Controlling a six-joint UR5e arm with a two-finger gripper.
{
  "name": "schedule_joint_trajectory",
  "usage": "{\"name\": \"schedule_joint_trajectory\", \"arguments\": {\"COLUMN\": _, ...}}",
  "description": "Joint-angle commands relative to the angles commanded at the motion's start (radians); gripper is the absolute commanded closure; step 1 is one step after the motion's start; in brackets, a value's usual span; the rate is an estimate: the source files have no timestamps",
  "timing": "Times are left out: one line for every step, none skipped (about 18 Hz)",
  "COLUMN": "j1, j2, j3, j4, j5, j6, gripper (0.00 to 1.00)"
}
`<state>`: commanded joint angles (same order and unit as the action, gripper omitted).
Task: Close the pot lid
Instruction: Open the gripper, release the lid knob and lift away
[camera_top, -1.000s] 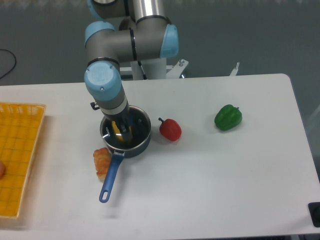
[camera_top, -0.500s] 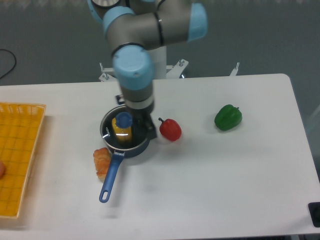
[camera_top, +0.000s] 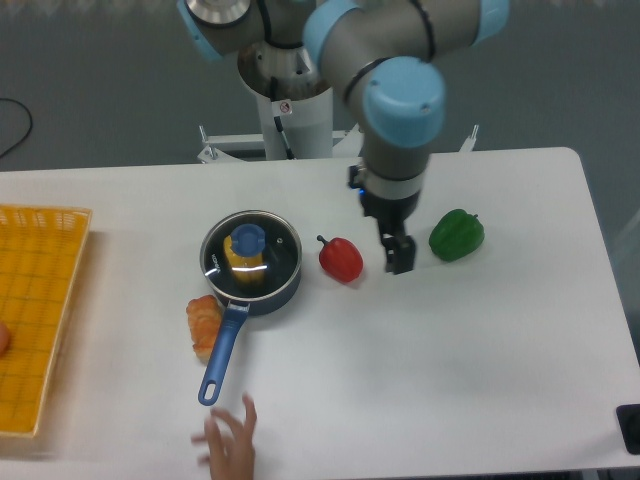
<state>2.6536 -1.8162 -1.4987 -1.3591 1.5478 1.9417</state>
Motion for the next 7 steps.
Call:
{"name": "schedule_joint_trajectory", "arguments": {"j1": 0.018, "j2": 0.000, "j3": 0.000, "j4": 0.000, "j5": 0.000, "j6": 0.032, "gripper": 0.00}}
{"name": "schedule_joint_trajectory", "arguments": {"j1": 0.040, "j2": 0.000, "j3": 0.000, "j4": 0.000, "j5": 0.000, "j6": 0.061, "gripper": 0.00}}
{"name": "schedule_joint_trajectory", "arguments": {"j1": 0.057, "j2": 0.001, "j3": 0.000, "j4": 0.000, "j5": -0.003, "j6": 0.084, "gripper": 0.00}}
{"name": "schedule_joint_trajectory", "arguments": {"j1": 0.069, "j2": 0.002, "j3": -0.003, "j4": 0.000, "j5": -0.005, "j6": 0.101, "gripper": 0.00}}
{"name": "schedule_joint_trajectory", "arguments": {"j1": 0.078, "j2": 0.002, "j3": -0.008, "j4": -0.002, "j5": -0.006, "j6": 0.111, "gripper": 0.00}}
{"name": "schedule_joint_trajectory", "arguments": {"j1": 0.084, "j2": 0.003, "j3": -0.011, "j4": -0.002, "j5": -0.006, "j6": 0.115, "gripper": 0.00}}
{"name": "schedule_joint_trajectory", "arguments": {"j1": 0.088, "j2": 0.003, "j3": -0.011, "j4": -0.003, "j5": -0.005, "j6": 0.115, "gripper": 0.00}}
